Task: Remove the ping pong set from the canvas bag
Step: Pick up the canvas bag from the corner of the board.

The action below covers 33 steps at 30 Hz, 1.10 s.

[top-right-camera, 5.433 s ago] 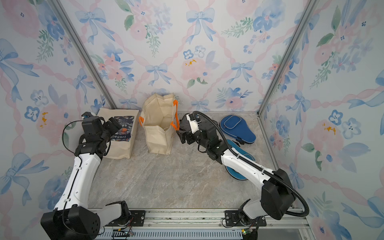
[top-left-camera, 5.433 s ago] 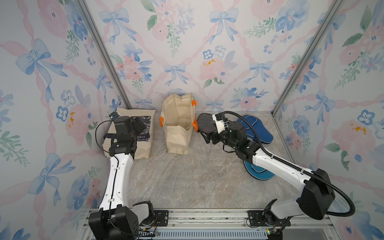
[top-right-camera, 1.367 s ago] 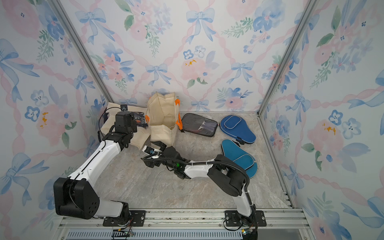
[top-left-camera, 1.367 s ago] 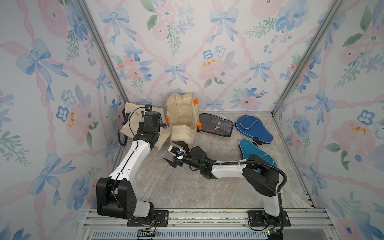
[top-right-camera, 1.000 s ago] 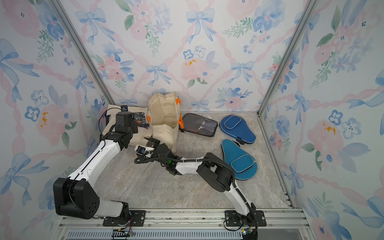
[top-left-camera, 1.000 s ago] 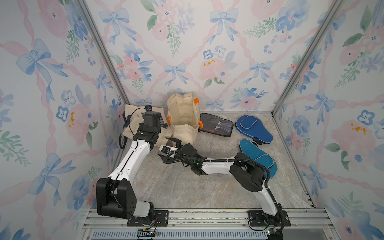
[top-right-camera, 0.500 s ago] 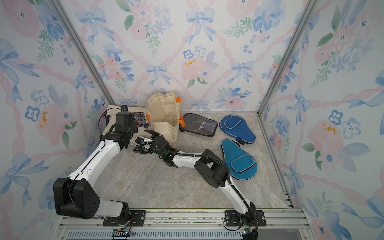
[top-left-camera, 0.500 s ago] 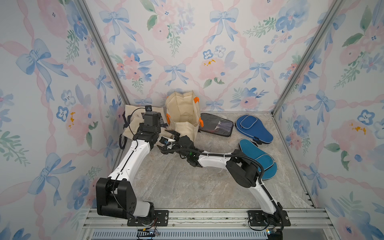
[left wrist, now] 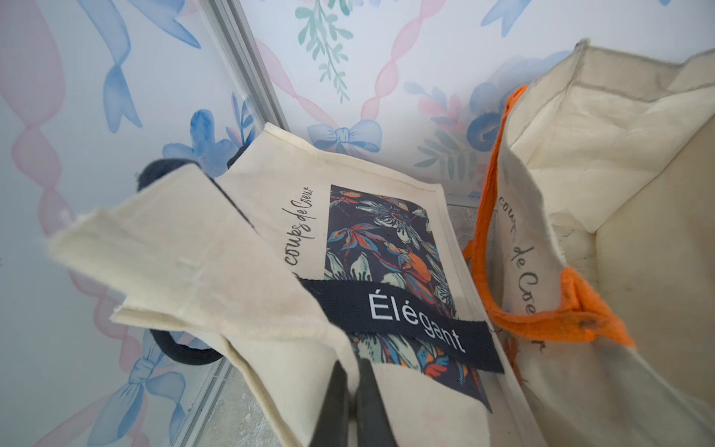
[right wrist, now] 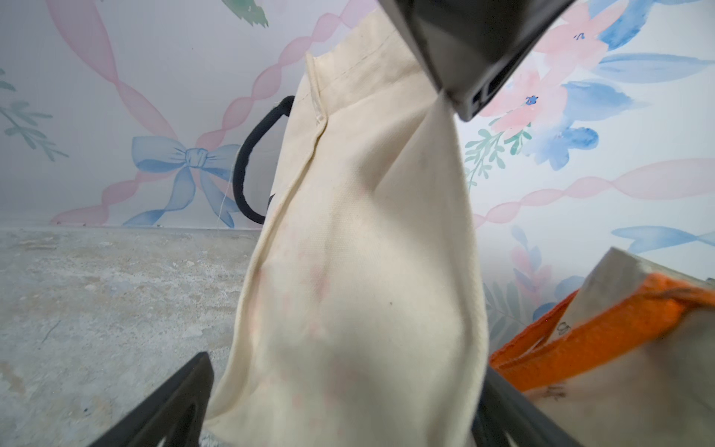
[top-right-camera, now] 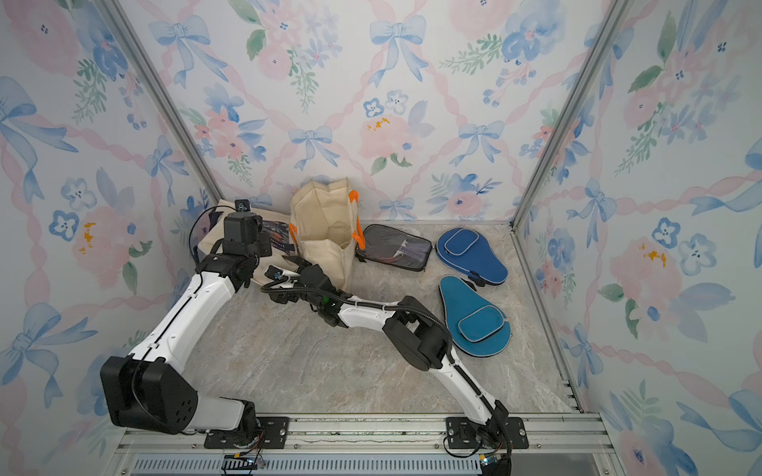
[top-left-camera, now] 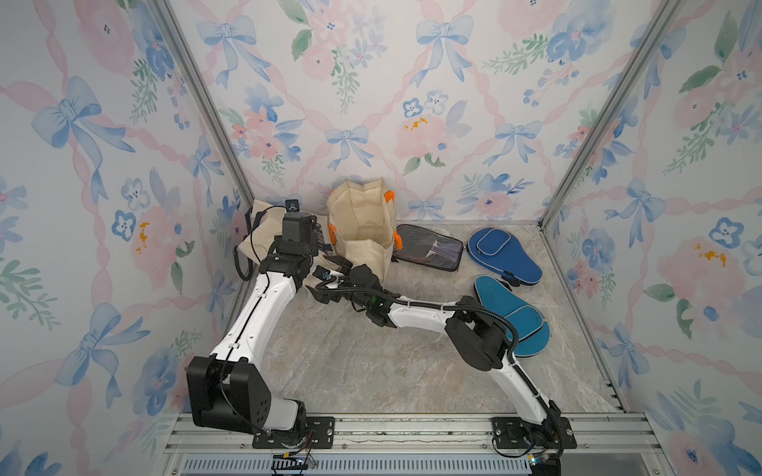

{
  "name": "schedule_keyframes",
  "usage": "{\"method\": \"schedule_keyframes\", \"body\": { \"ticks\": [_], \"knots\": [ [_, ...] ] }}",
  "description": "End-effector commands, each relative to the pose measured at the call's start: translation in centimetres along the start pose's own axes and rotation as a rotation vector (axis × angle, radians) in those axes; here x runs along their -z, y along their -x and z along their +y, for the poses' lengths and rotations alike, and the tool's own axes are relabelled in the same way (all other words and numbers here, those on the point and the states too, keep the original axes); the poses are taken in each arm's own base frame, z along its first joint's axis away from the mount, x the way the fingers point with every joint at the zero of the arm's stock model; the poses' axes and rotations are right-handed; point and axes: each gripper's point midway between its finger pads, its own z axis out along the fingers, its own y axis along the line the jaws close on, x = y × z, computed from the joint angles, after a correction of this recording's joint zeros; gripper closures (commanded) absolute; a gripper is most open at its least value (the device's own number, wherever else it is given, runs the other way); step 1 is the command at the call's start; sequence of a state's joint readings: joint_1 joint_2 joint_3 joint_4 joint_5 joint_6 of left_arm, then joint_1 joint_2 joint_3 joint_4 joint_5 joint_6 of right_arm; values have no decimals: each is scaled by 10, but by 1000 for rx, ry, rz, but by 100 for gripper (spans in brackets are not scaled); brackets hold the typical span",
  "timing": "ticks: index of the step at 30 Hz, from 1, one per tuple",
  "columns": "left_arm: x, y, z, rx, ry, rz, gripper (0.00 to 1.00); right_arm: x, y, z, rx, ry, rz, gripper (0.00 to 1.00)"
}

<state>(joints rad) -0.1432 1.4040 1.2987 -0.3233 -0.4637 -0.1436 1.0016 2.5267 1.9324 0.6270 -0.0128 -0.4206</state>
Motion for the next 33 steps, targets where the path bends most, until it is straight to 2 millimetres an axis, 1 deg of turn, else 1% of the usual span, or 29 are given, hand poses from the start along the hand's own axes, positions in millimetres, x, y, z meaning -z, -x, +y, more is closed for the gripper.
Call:
{"method": "schedule_keyframes", "body": {
  "ticks": [1, 5, 9, 13, 16, 19, 22, 25, 28, 32, 33],
  "knots": [
    [44, 83, -6, 105, -65, -249, 100, -1, -30, 34, -98, 97, 102, 3],
    [52, 83, -14, 98, -80, -256, 100, 1, -24, 42, -184, 122, 108, 3],
    [58, 78, -19, 91, -89, -255, 100, 3, -25, 54, -226, 148, 116, 3],
    [63, 68, -18, 97, -93, -247, 100, 5, -30, 61, -267, 164, 119, 3],
    [66, 59, -18, 101, -105, -235, 100, 7, -27, 61, -275, 159, 102, 3],
    [68, 51, -19, 106, -114, -225, 100, 9, -24, 62, -324, 175, 109, 3],
    [70, 47, -19, 106, -121, -220, 100, 12, -23, 72, -364, 206, 113, 3],
    [71, 47, -21, 114, -135, -221, 100, 15, -25, 86, -397, 234, 127, 3],
    [73, 48, -25, 125, -153, -221, 100, 18, -31, 94, -463, 251, 132, 3],
    [73, 44, -30, 124, -166, -214, 100, 20, -42, 98, -512, 238, 111, 3],
    [74, 43, -30, 124, -168, -213, 100, 20, -41, 98, -519, 234, 90, 3]
  ]
}}
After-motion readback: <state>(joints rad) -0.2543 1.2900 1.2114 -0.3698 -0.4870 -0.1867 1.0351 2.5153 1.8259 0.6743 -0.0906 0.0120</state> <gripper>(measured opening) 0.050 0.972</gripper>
